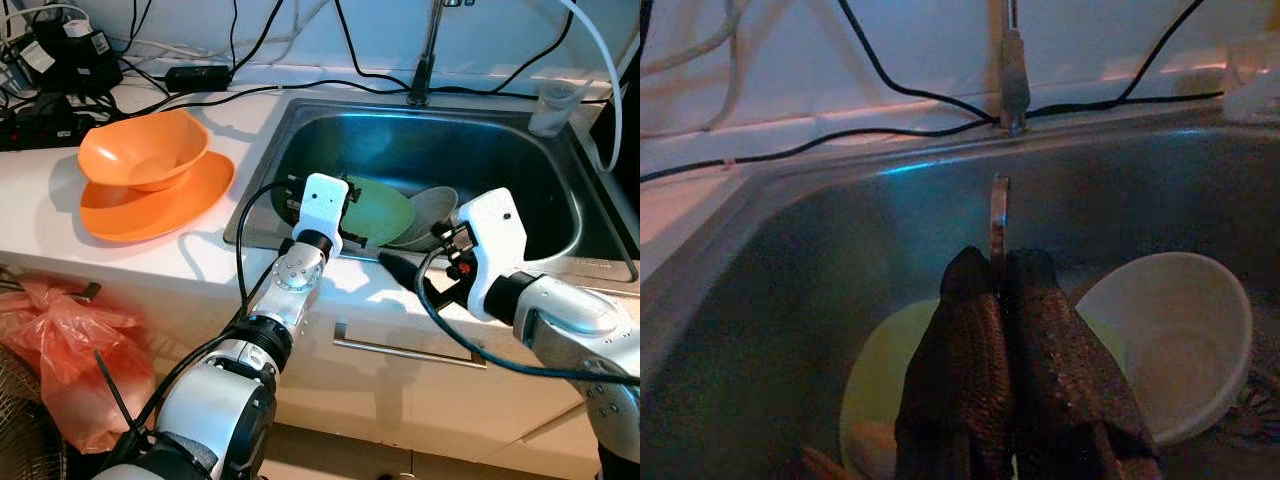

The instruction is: Kitchen organization

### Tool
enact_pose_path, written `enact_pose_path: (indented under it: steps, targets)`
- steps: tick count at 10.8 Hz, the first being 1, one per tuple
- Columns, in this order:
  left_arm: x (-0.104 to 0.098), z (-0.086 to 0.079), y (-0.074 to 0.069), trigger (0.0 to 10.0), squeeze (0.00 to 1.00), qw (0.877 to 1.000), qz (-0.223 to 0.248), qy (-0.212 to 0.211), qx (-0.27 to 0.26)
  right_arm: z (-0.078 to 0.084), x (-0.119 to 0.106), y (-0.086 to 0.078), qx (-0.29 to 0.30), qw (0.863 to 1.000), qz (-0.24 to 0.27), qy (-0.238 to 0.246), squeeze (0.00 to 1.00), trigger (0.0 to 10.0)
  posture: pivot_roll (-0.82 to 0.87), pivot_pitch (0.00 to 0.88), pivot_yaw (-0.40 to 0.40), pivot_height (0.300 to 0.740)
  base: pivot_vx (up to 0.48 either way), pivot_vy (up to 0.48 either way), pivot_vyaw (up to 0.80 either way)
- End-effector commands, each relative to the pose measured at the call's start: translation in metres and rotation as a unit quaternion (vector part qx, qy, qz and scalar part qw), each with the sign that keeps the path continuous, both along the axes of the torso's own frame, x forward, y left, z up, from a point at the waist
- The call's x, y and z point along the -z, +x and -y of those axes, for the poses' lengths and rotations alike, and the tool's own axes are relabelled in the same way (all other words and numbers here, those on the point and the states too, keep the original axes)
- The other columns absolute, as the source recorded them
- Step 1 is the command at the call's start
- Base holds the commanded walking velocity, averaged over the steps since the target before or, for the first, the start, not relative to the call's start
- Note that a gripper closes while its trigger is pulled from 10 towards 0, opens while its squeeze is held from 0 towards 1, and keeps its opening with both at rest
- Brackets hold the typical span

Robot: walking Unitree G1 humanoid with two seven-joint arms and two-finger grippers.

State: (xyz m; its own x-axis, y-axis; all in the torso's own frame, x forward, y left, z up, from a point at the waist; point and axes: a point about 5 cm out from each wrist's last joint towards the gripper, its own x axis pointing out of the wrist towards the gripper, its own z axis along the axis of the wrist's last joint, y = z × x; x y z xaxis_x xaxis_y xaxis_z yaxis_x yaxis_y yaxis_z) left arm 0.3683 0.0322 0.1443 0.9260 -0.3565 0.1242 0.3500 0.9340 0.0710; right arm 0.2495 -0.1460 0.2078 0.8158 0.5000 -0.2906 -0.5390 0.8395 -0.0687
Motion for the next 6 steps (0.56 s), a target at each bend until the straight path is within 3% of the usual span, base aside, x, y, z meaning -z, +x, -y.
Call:
enact_pose_path:
  steps: [1, 6]
  targets:
    - [-0.005, 0.018, -0.002, 10.0, 1.00, 1.000, -0.009, -0.017, 0.022, -0.001, 0.002, -0.003, -0.005, 1.000, -0.009, 0.001, 0.00, 10.0, -0.26, 0.069, 0.061, 0.740, 0.000, 0.000, 0.00]
    - [-0.006, 0.018, -0.002, 10.0, 1.00, 0.999, -0.011, -0.030, 0.029, -0.005, 0.013, -0.009, -0.015, 0.998, -0.052, 0.009, 0.00, 10.0, -0.25, 0.071, 0.057, 0.740, 0.000, 0.000, 0.00]
